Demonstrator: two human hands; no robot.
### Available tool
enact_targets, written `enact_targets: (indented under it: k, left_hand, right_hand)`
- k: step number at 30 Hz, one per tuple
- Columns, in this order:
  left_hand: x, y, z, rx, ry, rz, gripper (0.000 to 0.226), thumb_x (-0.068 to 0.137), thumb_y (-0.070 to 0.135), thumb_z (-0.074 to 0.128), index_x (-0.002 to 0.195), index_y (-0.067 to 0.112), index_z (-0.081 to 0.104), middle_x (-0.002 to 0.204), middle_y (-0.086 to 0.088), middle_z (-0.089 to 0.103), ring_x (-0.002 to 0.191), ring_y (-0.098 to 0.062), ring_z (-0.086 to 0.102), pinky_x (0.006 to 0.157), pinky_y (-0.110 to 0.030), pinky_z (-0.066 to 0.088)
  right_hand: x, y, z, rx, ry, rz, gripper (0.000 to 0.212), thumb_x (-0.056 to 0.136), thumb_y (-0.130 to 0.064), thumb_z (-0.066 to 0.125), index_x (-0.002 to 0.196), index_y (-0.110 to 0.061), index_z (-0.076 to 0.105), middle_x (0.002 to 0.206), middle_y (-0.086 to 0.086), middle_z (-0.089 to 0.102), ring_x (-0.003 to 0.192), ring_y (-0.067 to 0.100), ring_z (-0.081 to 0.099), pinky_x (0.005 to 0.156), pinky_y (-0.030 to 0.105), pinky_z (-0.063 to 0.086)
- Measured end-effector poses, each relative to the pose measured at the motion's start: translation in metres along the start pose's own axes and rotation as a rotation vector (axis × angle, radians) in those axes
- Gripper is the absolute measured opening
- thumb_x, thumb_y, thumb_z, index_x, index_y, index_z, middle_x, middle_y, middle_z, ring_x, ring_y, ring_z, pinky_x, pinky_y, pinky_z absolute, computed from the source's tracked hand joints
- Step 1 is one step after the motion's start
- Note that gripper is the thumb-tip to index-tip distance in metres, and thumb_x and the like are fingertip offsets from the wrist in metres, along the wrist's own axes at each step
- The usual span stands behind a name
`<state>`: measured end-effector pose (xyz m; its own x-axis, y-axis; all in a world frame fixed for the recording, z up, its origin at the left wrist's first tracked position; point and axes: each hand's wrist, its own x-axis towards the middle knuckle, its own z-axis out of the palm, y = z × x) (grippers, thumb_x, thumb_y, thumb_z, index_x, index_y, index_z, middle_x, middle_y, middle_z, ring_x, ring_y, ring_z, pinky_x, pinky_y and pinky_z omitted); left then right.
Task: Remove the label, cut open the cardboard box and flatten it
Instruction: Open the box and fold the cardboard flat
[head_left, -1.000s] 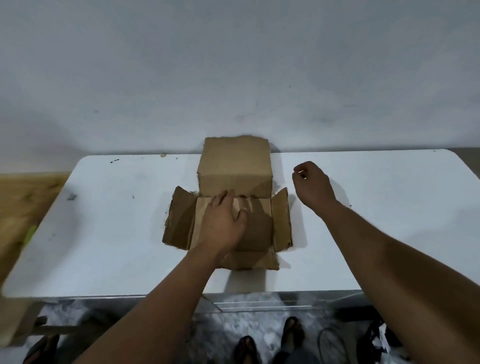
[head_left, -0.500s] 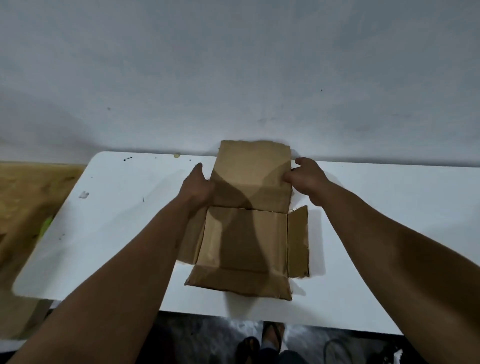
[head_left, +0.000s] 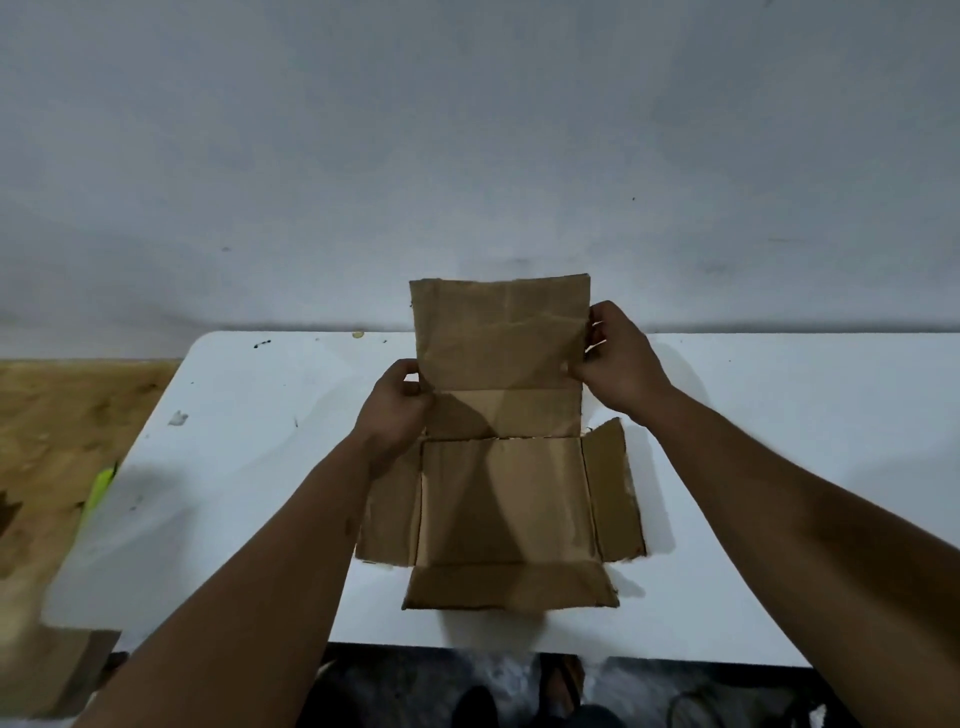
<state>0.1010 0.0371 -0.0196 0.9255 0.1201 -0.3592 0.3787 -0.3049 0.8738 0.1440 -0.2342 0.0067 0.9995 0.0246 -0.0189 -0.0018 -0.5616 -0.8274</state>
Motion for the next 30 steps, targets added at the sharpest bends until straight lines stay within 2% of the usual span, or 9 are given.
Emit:
enact_targets:
  k: [4, 6, 9, 11, 15, 18, 22, 25, 30]
  left_hand:
    - [-0.012, -0.002, -0.004, -0.217, -0.047, -0.012, 0.031, 0.102, 0.015, 0.037, 0.113, 0.024, 0.065, 0.107, -0.003, 0.073, 0.097, -0.026, 0.067, 0.074, -0.033, 0.05]
    - [-0.019, -0.001, -0.007, -0.345, -0.053, -0.057, 0.034, 0.107, 0.032, 0.032, 0.114, 0.025, 0.065, 0.119, 0.0, 0.068, 0.11, -0.023, 0.063, 0.084, -0.033, 0.049]
    - [-0.025, -0.007, -0.013, -0.358, -0.121, -0.078, 0.044, 0.104, 0.056, 0.035, 0.117, 0.028, 0.066, 0.126, 0.006, 0.062, 0.116, -0.019, 0.056, 0.101, -0.041, 0.046]
    - [-0.031, -0.011, -0.016, -0.346, -0.175, -0.05, 0.04, 0.102, 0.051, 0.046, 0.118, 0.022, 0.069, 0.118, 0.008, 0.067, 0.114, -0.019, 0.059, 0.098, -0.039, 0.047]
    - [-0.037, -0.023, -0.02, -0.122, -0.202, 0.087, 0.045, 0.094, 0.037, 0.067, 0.137, 0.023, 0.061, 0.13, 0.007, 0.064, 0.117, -0.011, 0.062, 0.092, -0.027, 0.051]
    - [-0.041, -0.034, -0.023, 0.062, -0.215, 0.118, 0.061, 0.079, 0.048, 0.076, 0.136, 0.04, 0.057, 0.134, 0.013, 0.061, 0.124, -0.014, 0.058, 0.103, -0.036, 0.05]
    - [-0.052, -0.042, -0.016, 0.324, -0.148, 0.31, 0.059, 0.095, 0.027, 0.068, 0.148, 0.03, 0.044, 0.137, 0.011, 0.055, 0.119, -0.003, 0.056, 0.097, -0.01, 0.04]
    - [-0.051, -0.052, -0.011, 0.554, -0.097, 0.418, 0.067, 0.098, 0.028, 0.062, 0.157, 0.024, 0.031, 0.165, -0.001, 0.026, 0.153, -0.016, 0.022, 0.119, -0.028, 0.025]
    - [-0.053, -0.056, -0.001, 0.816, -0.06, 0.436, 0.069, 0.104, 0.031, 0.05, 0.161, 0.021, 0.012, 0.169, 0.001, -0.008, 0.156, -0.026, -0.001, 0.124, -0.044, 0.021]
  right_hand:
    - [-0.022, -0.001, 0.004, -0.046, 0.019, -0.137, 0.041, 0.076, -0.004, 0.071, 0.114, -0.02, 0.063, 0.091, -0.015, 0.065, 0.077, 0.0, 0.059, 0.071, 0.016, 0.047]
    - [-0.033, 0.002, 0.005, -0.093, 0.016, -0.19, 0.033, 0.074, 0.001, 0.069, 0.095, -0.024, 0.065, 0.082, -0.019, 0.062, 0.073, -0.004, 0.058, 0.065, 0.01, 0.043]
    - [-0.049, 0.008, 0.008, -0.229, 0.032, -0.303, 0.03, 0.069, 0.009, 0.067, 0.074, -0.017, 0.051, 0.071, -0.005, 0.056, 0.066, 0.012, 0.051, 0.06, 0.036, 0.045]
    - [-0.059, 0.011, 0.007, -0.332, 0.011, -0.346, 0.029, 0.065, 0.011, 0.065, 0.076, -0.012, 0.052, 0.075, 0.001, 0.056, 0.071, 0.021, 0.05, 0.063, 0.041, 0.044]
    - [-0.081, 0.019, 0.004, -0.464, -0.078, -0.345, 0.028, 0.07, 0.001, 0.067, 0.088, -0.019, 0.058, 0.093, -0.002, 0.06, 0.088, 0.021, 0.055, 0.076, 0.042, 0.048]
    - [-0.097, 0.031, 0.006, -0.577, -0.119, -0.432, 0.035, 0.076, -0.006, 0.068, 0.109, -0.015, 0.064, 0.113, 0.003, 0.064, 0.102, 0.025, 0.058, 0.085, 0.042, 0.05]
    - [-0.111, 0.041, 0.013, -0.713, -0.126, -0.459, 0.042, 0.081, -0.012, 0.056, 0.122, -0.015, 0.064, 0.129, 0.008, 0.062, 0.112, 0.03, 0.061, 0.089, 0.042, 0.051]
    - [-0.12, 0.046, 0.016, -0.822, -0.15, -0.451, 0.05, 0.074, -0.002, 0.062, 0.121, -0.016, 0.064, 0.132, 0.01, 0.059, 0.11, 0.034, 0.061, 0.085, 0.041, 0.048]
    - [-0.125, 0.042, 0.021, -0.869, -0.178, -0.366, 0.065, 0.071, -0.004, 0.069, 0.135, -0.015, 0.056, 0.142, 0.013, 0.051, 0.123, 0.035, 0.052, 0.091, 0.044, 0.045]
